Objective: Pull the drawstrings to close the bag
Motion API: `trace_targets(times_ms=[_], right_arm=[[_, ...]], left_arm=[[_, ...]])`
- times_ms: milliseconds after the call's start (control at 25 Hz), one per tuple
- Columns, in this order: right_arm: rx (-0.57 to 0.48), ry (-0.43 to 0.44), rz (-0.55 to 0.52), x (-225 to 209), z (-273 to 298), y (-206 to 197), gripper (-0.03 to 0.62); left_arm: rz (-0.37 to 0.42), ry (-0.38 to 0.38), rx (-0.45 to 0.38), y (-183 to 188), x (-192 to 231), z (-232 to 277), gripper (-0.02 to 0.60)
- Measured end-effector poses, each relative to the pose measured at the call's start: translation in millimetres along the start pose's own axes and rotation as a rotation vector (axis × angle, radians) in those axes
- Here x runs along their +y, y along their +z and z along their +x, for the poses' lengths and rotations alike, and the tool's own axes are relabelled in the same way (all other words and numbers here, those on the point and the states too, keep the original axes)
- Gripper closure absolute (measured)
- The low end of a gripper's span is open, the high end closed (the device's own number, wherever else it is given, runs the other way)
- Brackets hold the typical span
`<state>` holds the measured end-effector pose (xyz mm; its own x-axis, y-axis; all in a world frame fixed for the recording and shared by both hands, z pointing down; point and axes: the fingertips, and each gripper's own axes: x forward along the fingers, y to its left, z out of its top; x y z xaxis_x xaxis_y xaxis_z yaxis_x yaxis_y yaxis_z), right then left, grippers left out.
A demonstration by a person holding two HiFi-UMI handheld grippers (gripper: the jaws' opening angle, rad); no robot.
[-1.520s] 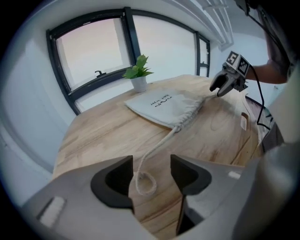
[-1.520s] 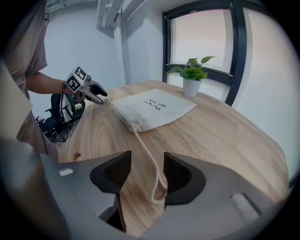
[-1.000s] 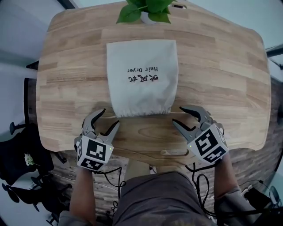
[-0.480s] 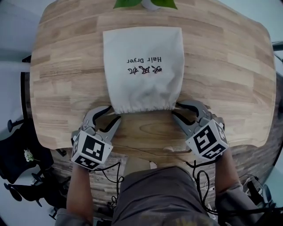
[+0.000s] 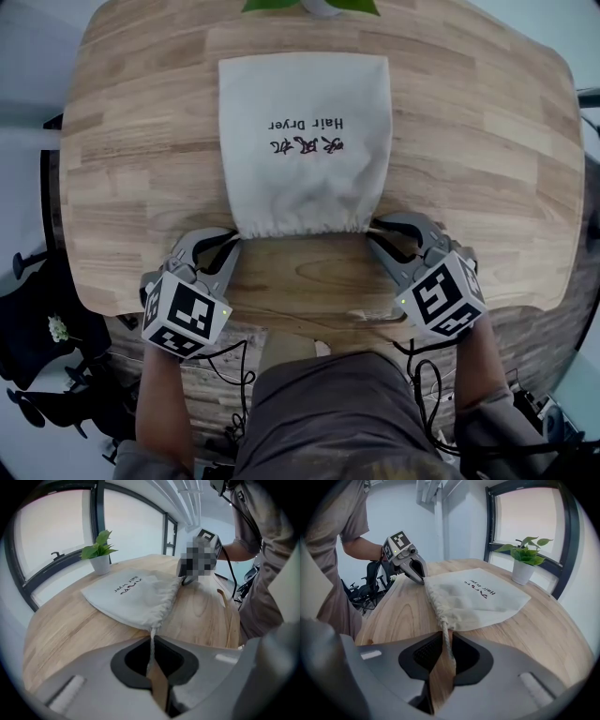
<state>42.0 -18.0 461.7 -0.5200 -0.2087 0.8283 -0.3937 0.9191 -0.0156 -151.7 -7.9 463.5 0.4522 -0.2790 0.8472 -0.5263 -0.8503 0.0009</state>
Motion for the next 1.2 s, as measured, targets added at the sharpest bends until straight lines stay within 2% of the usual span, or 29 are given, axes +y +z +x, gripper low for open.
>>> trace_targets(times_ms=[80,320,520,600,760,1040,1120,1200], right_arm=[[0.007,-0.002,0.003,-1,0,-2,0.553],[0.005,-0.008,0.013,-2,-1,-2,0.556],[-0.013,-0.016,0.004,1,-1,-3,0.538],[-0.015,-0.015,0.002,1,-1,-2,0.502],[-0.018,0.005,-0.020,5,-1,-1,0.470],[-0.044,-0.002,-0.036,10,-2,1,0.476],[-0.055,-0.012,-0.034,8,-3,2,0.491],[-0.057,-0.019,-0.030,7,-3,2,0.551]], left_arm=[[-0.018,0.003,-0.004,-1,2,-1,0.568],[-0.051,-0.008,-0.016,-1,4,-1,0.569],[-0.026,-0.018,-0.033,0,2,0,0.568],[-0.016,-0.027,-0.032,0,1,-1,0.561],[-0.016,-0.038,-0.044,1,-2,-2,0.530],[-0.061,-0.044,-0.083,3,-3,-6,0.526],[-0.065,-0.037,-0.092,3,-1,-8,0.530],[-0.062,-0.029,-0.083,2,1,-7,0.563]])
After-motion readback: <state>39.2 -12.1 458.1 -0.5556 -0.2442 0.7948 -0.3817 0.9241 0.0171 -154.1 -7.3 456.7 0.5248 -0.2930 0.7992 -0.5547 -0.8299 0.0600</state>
